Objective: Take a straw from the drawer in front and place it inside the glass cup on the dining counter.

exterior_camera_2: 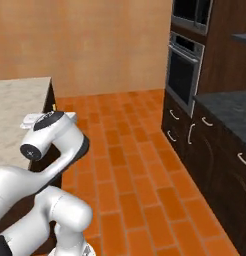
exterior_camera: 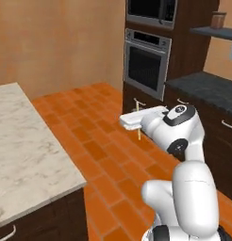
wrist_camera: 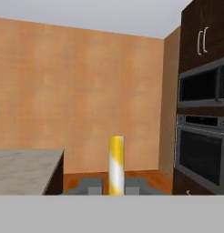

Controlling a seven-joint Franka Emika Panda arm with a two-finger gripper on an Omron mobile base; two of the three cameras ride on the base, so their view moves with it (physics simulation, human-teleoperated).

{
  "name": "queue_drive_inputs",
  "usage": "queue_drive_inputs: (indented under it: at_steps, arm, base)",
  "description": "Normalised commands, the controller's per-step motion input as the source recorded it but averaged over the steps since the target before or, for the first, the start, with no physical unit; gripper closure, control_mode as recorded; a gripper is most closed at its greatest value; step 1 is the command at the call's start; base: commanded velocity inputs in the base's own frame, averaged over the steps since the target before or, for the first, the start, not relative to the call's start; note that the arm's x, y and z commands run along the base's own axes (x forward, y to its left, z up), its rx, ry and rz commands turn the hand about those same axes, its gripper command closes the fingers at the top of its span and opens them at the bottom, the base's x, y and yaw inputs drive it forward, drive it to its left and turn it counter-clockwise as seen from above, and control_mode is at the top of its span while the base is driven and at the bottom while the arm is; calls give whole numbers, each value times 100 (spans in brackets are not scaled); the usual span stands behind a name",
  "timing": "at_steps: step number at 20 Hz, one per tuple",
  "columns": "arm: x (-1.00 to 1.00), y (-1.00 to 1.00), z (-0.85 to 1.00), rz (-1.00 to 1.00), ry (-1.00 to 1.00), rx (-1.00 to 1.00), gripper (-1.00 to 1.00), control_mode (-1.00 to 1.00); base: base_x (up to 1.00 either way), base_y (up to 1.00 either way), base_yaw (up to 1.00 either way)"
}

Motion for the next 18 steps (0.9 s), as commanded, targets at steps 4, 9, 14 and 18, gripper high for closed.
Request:
queue_drive_inputs:
  at_steps: [4, 9, 14, 18]
  arm:
    - [0, 0, 0, 0, 0, 0, 100, 100]
    - [0, 0, 0, 0, 0, 0, 100, 100]
    - [0, 0, 0, 0, 0, 0, 100, 100]
    - [0, 0, 0, 0, 0, 0, 100, 100]
  base:
    - [-5, 90, 42]
    - [-91, 97, 28]
    - [-71, 100, 17]
    - [-29, 100, 18]
